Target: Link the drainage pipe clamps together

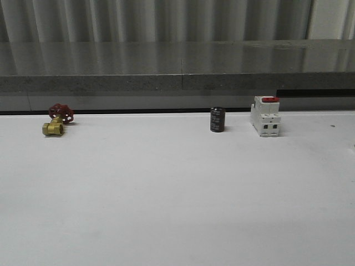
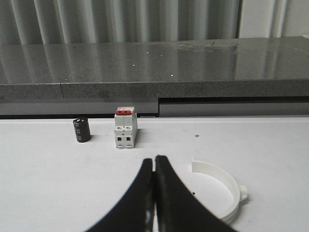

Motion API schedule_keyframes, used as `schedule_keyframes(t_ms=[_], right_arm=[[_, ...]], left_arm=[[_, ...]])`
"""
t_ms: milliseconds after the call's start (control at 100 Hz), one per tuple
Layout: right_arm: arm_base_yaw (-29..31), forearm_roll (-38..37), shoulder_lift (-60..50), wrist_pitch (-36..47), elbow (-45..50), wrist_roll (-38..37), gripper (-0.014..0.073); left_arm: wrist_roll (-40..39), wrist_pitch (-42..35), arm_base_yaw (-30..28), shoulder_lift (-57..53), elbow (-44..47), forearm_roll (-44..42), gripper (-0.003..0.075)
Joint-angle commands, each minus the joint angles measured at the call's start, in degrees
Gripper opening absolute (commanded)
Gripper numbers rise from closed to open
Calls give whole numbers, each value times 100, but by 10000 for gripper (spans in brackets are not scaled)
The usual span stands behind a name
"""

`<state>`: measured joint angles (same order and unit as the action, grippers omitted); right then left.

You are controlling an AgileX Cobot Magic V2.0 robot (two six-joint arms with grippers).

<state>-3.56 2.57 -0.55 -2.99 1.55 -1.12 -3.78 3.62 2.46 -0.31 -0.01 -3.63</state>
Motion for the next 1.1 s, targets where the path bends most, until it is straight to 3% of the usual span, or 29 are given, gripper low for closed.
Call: schedule_keyframes(t_ms=[0, 370, 560, 700, 920, 1090], right_arm=[[25, 31, -82, 478, -93, 15, -66], [25, 31, -82, 478, -93, 15, -66], [25, 31, -82, 478, -93, 15, -66], [25, 31, -82, 478, -93, 15, -66], [25, 31, -82, 478, -93, 15, -66], [25, 31, -82, 478, -93, 15, -66]], left_arm=[[-45, -487, -6, -140, 265, -9, -21], [-45, -497, -6, -140, 207, -9, -21], [-45, -257, -6, -31, -416, 42, -21], [-45, 801, -6, 516, -1494, 100, -21], [-45, 3254, -6, 2047, -3454, 104, -21], [-45, 3894, -6, 2957, -4180, 275, -21]])
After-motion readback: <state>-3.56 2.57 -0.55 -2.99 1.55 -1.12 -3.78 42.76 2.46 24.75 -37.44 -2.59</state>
